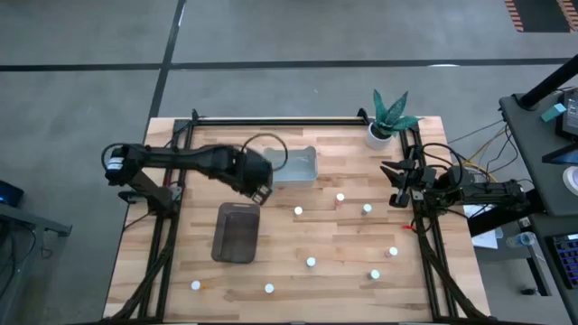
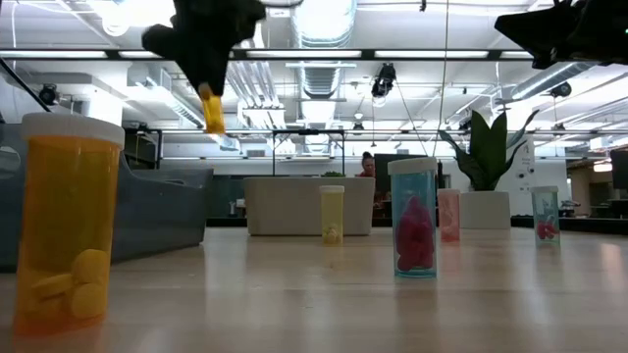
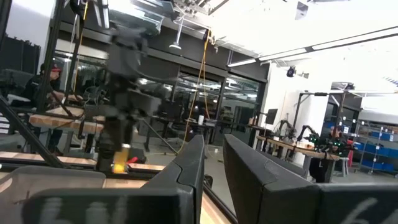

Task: Pick and place medicine bottles into bin by pill shape (circle, oval)
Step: Put the top orange tablet bottle into the black bin

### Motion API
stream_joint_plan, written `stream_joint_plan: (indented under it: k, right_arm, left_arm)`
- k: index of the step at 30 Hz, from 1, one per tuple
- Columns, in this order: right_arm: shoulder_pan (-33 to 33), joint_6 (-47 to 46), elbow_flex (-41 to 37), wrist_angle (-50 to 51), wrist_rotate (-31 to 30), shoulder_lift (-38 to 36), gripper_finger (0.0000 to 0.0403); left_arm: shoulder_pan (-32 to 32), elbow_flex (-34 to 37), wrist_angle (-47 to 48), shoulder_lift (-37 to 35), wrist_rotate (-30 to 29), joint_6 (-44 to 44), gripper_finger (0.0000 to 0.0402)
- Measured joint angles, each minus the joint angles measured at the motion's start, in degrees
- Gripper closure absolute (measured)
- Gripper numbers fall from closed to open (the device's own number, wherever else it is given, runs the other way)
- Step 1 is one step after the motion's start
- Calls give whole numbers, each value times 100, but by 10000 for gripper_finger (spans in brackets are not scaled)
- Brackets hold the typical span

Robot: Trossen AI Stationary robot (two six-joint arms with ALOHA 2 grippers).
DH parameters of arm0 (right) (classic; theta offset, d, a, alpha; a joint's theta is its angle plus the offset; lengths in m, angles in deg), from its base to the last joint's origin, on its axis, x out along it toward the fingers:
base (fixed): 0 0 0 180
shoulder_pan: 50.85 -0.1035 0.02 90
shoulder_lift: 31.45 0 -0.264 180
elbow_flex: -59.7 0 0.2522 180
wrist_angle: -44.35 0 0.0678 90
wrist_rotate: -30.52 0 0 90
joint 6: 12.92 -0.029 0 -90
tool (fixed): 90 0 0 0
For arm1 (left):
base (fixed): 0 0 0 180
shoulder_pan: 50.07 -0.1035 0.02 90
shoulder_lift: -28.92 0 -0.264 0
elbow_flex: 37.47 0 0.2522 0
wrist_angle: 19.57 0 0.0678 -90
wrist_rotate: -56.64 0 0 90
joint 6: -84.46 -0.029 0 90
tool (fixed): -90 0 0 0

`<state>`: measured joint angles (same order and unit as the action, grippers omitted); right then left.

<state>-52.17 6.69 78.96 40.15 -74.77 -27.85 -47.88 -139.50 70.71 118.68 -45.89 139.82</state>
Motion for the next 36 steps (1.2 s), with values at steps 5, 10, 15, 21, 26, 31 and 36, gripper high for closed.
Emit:
stream_joint_plan:
  k: [5, 10, 15, 21, 26, 31, 36]
  right_arm:
    - [-2, -6, 0, 0, 0, 0, 351]
    - [-2, -60, 0, 4, 2, 0, 351]
    - [-2, -58, 0, 9, 2, 0, 351]
    - [-2, -56, 0, 12, 2, 0, 351]
    - [-2, -54, 0, 17, 2, 0, 351]
    - [-2, -54, 0, 24, 2, 0, 351]
    - [-2, -45, 0, 24, 2, 0, 351]
  left_arm:
    - [753, -8, 17, 0, 52, 746, 306]
    - [1250, 70, 144, 15, 66, 1357, 306]
    - [1416, 76, 237, 88, 70, 1559, 306]
    - [1429, 306, 250, 166, 86, 1609, 306]
    - [1470, 965, 193, 168, 273, 1895, 306]
    - [1473, 1519, 132, 155, 284, 2071, 306]
    - [1469, 1900, -328, 153, 284, 2076, 306]
